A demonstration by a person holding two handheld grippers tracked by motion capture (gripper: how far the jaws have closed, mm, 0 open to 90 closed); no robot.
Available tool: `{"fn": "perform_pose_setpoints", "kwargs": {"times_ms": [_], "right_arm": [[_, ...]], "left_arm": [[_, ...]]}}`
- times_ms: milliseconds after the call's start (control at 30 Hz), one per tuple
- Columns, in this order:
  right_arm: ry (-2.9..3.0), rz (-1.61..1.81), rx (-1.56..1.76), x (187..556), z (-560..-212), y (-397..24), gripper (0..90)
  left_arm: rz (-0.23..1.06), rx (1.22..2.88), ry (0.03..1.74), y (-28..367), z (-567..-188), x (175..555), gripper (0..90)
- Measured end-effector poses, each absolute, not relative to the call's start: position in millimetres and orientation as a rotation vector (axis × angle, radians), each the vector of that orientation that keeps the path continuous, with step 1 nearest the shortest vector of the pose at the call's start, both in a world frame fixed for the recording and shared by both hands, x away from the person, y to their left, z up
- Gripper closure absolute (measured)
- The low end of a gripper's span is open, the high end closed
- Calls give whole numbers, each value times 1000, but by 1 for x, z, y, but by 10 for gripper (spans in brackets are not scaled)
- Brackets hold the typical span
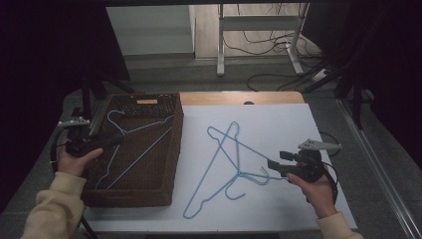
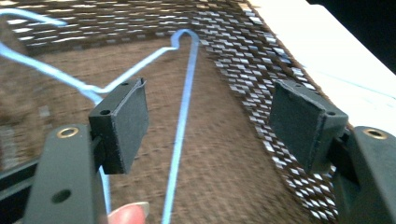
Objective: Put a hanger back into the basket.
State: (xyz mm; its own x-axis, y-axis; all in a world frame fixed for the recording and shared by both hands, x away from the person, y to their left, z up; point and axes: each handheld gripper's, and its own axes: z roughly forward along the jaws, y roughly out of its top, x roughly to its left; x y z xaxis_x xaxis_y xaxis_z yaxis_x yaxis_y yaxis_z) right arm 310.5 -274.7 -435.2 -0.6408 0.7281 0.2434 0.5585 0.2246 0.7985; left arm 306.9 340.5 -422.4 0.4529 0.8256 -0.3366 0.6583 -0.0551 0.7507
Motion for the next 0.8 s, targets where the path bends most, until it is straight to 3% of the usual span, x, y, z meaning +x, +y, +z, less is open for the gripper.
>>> {"fn": "perform_pose_setpoints", "kwargs": {"times_ms": [800], "right_arm": [[2346,1319,1215,316,-440,-270,305]], "left_arm": [[115,1926,1028,232,-419,270,260]]}}
